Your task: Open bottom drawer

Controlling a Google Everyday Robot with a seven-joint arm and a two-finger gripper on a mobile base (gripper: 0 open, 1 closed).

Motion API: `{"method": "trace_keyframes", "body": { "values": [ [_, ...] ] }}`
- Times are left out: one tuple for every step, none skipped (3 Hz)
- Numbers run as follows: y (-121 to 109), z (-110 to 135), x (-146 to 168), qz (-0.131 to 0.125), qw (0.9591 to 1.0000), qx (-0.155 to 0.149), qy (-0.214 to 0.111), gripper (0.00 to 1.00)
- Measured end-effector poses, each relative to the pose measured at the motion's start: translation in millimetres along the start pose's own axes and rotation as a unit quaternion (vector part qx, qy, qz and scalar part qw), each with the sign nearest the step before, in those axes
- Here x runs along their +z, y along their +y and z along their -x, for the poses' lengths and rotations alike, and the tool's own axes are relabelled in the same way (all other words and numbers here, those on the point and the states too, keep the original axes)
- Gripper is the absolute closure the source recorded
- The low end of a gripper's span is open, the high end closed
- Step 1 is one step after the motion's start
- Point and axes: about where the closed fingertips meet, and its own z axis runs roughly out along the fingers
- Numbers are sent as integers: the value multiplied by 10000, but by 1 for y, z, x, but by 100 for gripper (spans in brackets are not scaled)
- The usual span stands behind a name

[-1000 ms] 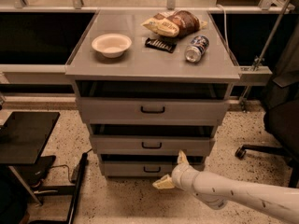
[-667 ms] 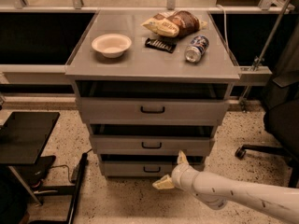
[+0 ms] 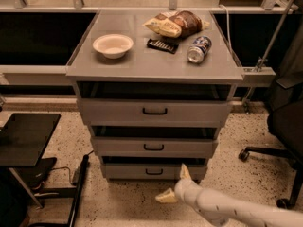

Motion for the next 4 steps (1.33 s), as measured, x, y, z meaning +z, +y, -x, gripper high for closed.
{"method": "trace_keyframes", "body": {
  "values": [
    [27, -60, 23, -190, 9998, 26, -7, 0],
    [22, -142, 74, -891, 9948, -111, 479, 0],
    [33, -162, 101, -1105, 9919, -11, 626, 0],
    [18, -160, 99, -1244, 9906, -66, 572, 0]
  ]
}}
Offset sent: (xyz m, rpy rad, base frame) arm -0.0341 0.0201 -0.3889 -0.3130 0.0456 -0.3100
